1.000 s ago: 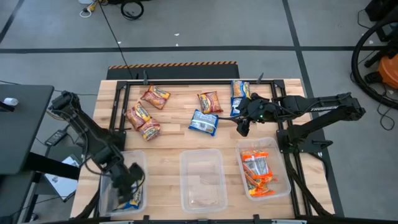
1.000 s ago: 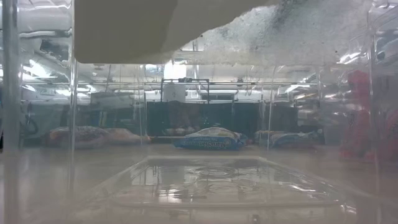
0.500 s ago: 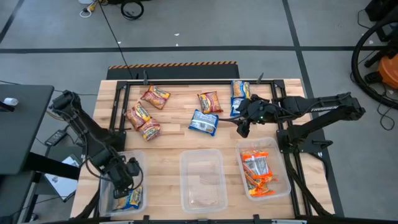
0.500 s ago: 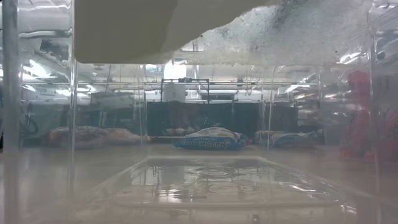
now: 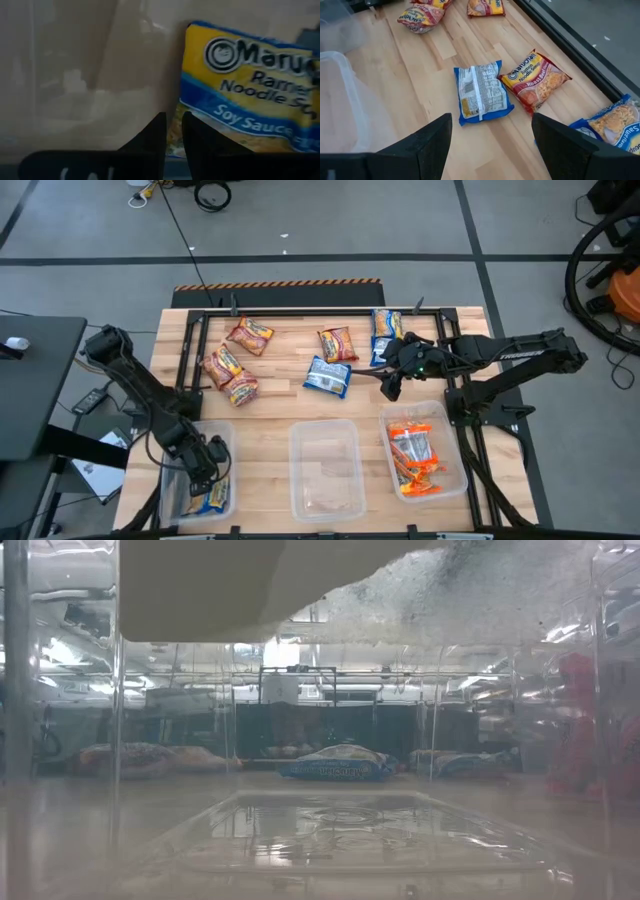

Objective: Sort Maruchan noodles
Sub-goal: Put the middle left blue noodle pack into the left transparent bin

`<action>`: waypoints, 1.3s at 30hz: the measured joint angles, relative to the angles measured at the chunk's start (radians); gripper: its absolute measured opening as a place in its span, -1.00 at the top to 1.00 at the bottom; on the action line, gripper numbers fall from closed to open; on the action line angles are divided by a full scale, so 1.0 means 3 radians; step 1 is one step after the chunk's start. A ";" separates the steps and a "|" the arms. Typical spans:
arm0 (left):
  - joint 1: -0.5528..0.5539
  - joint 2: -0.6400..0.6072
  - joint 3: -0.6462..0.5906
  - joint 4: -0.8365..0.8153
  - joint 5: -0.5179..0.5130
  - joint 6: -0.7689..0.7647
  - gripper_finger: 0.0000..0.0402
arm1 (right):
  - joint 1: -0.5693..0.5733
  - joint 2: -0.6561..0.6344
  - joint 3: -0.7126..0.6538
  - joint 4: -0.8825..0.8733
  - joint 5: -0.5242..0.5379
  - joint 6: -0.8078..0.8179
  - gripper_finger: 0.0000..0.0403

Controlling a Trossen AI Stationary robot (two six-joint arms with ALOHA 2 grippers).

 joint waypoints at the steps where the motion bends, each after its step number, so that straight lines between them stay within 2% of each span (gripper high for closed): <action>1: 0.0000 0.0000 -0.0035 0.0034 -0.0004 0.0021 0.67 | 0.0000 0.0000 0.0000 -0.0003 -0.0001 0.0023 -0.39; 5: 0.0000 0.0000 -0.0155 0.0475 -0.0060 0.0164 0.67 | 0.0000 0.0000 0.0000 -0.0021 -0.0047 0.0058 -0.39; 10: -0.0038 0.0060 -0.0257 0.0680 -0.0095 0.0223 0.67 | 0.0000 0.0000 0.0000 -0.0028 -0.0115 0.0156 -0.39; 13: -0.0114 0.0160 -0.0292 0.1007 -0.0085 0.0351 0.69 | 0.0003 0.0000 0.0000 -0.0028 -0.0181 0.0163 -0.39; 17: -0.0189 0.0272 -0.0290 0.1612 0.0335 0.0577 0.75 | 0.0003 0.0000 0.0000 -0.0028 -0.0201 0.0231 -0.39; 21: -0.0191 0.0282 -0.0291 0.1575 0.0602 0.0479 0.80 | 0.0003 0.0000 0.0000 -0.0026 -0.0201 0.0230 -0.39; 27: -0.0158 0.0282 -0.0291 0.1578 0.0666 0.0311 0.79 | 0.0003 0.0000 0.0000 -0.0020 -0.0172 0.0132 -0.39; 30: -0.0074 0.0274 -0.0280 0.1597 0.0903 0.0137 0.78 | 0.0003 0.0000 0.0000 -0.0015 -0.0136 0.0041 -0.39; 33: 0.0040 0.0212 -0.0168 0.1599 0.1226 0.0119 0.78 | 0.0003 0.0010 0.0000 0.0048 -0.0111 -0.0078 -0.39; 39: 0.0251 -0.0027 0.0124 0.1603 0.1479 -0.0034 0.82 | -0.0050 0.0298 0.0000 0.0323 -0.0244 -0.0521 -0.39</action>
